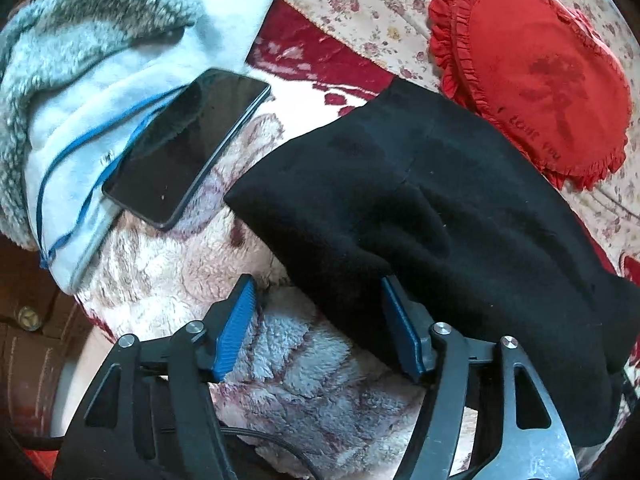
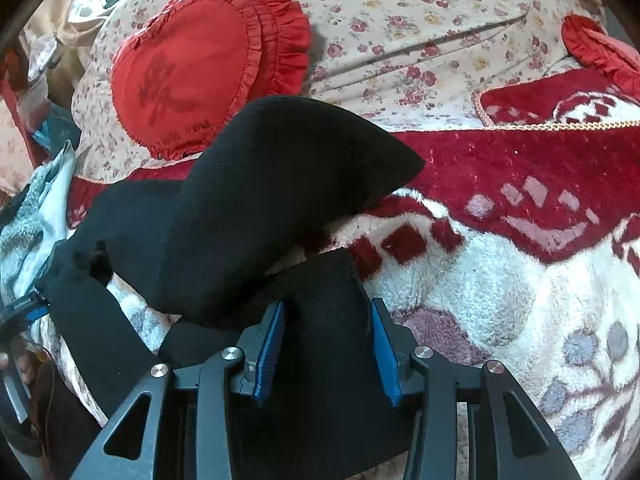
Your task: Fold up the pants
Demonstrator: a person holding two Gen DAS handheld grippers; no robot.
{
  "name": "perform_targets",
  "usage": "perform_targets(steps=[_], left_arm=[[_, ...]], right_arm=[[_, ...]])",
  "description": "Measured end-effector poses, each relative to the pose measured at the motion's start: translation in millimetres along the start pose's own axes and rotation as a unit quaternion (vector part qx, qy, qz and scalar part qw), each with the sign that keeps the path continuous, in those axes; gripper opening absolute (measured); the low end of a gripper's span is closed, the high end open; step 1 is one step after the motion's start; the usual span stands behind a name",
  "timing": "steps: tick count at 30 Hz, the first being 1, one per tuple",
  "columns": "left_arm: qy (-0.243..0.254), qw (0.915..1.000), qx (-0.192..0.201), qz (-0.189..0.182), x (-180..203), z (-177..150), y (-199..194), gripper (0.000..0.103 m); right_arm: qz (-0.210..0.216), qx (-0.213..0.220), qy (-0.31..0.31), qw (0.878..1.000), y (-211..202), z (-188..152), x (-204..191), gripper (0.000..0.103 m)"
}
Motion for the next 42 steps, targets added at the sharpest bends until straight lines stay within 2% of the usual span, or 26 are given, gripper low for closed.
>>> perform_targets(steps=[4,6,7,8,9,11,19,22,24,26,28,30,33,36,42], left_arm=[[0.002,1.0,-0.004,-0.004,1,1,0,0.063],[0.005,0.9998,-0.004,-0.017,5,2,-2,0.054],[0.005,0.9997,-0.003,-0.025,7,3,-4,0.043],[0.005,0.9992,-0.002,-0.04,11,3,-5,0.027],[0.004,0.9986,-0.002,-0.052,15,3,-6,0.019],[0.003,0.9987,0.008,-0.051,19,6,-10,0.011],[-0.004,0.9957,0.062,-0.068,19,9,-52,0.008],[0.005,0.9963,0.045,-0.073,20,-4,-51,0.007],[0.01,0.9971,0.034,-0.067,19,-13,-44,0.007],[0.012,0.9975,0.027,-0.065,17,-19,-41,0.007],[0.008,0.9972,0.025,-0.071,16,-21,-42,0.007],[0.013,0.9971,0.03,-0.069,16,-20,-47,0.007],[0.027,0.9971,0.041,-0.058,18,-16,-55,0.007],[0.039,0.9966,0.052,-0.05,22,-12,-65,0.007],[0.052,0.9954,0.072,-0.035,21,-4,-83,0.007]], right_arm=[[0.003,0.015,0.002,1.0,-5,1,1,0.019],[0.009,0.023,0.005,1.0,-10,2,3,0.014],[0.012,0.027,0.007,1.0,-14,3,3,0.012],[0.017,0.033,0.009,0.999,-18,3,2,0.011],[0.021,0.037,0.01,0.999,-21,3,2,0.011],[0.025,0.048,0.014,0.998,-30,3,1,0.01],[0.019,0.119,0.033,0.992,-83,24,9,0.007],[-0.015,0.128,0.04,0.991,-93,26,25,0.007],[-0.035,0.126,0.056,0.99,-94,22,40,0.007],[-0.064,0.109,0.07,0.99,-89,12,61,0.0],[-0.1,0.074,0.064,0.99,-79,-2,78,0.0],[-0.089,0.059,0.077,0.991,-76,-11,84,0.001],[-0.069,0.076,0.096,0.99,-86,-7,83,0.002],[-0.038,0.092,0.079,0.992,-88,7,58,0.006],[0.059,0.05,0.056,0.995,-54,20,-19,0.026]])
Point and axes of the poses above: each gripper's, at about its wrist camera, not at the fingertips, and y roughly the way its jaws point, x to its right, z to its top, the point moved 9 cm from there along y, roughly the way its jaws point, and after that the axes turned 12 degrees about y, right-handed, at the moved point
